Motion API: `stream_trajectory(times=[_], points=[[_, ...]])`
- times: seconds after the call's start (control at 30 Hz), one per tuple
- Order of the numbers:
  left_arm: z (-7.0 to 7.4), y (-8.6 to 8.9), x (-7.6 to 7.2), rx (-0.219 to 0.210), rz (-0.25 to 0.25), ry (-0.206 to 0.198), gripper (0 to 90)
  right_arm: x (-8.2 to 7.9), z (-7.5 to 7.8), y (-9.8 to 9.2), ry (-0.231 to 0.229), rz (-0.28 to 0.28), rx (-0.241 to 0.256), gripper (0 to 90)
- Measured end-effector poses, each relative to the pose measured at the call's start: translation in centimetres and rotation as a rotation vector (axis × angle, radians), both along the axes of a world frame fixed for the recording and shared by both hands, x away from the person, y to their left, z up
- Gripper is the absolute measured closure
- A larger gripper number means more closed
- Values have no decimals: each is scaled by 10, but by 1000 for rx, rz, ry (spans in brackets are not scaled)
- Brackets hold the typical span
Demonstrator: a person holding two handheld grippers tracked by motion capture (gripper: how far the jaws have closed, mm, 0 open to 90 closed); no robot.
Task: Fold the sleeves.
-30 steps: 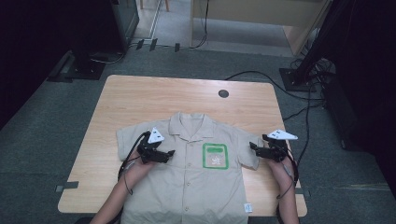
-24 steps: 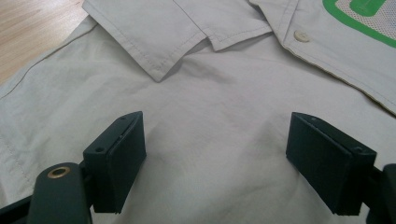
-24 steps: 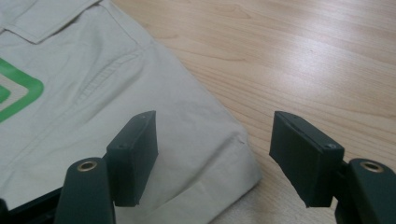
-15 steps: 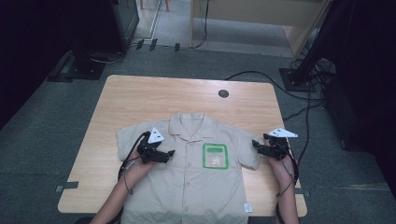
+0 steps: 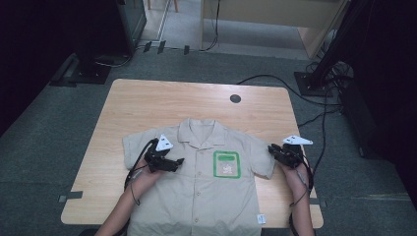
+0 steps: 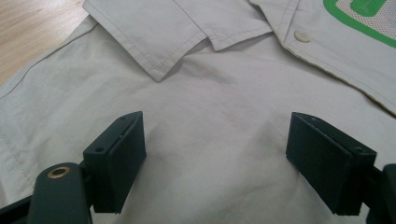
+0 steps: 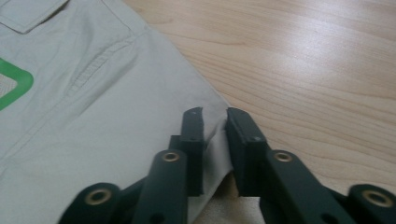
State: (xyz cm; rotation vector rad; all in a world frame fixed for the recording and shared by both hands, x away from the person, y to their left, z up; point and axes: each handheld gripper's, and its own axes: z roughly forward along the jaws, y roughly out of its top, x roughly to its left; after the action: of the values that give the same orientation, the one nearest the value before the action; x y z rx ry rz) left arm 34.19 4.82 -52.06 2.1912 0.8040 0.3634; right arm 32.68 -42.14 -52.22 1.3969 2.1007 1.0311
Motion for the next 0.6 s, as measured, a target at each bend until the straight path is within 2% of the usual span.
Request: stream_trajectory(times=[0.1, 0.17, 0.37, 0.6], points=[[0, 0, 0, -2, 1, -2, 201, 1, 1, 0, 23, -8, 22, 849], [0, 0, -1, -4, 3, -1, 200, 1, 1, 0, 25, -9, 18, 851], [0, 0, -1, -4, 3, -1, 201, -3, 7, 1, -17, -10, 18, 856], [0, 0, -1, -4, 3, 0, 200, -4, 11, 4, -30, -14, 9, 856]])
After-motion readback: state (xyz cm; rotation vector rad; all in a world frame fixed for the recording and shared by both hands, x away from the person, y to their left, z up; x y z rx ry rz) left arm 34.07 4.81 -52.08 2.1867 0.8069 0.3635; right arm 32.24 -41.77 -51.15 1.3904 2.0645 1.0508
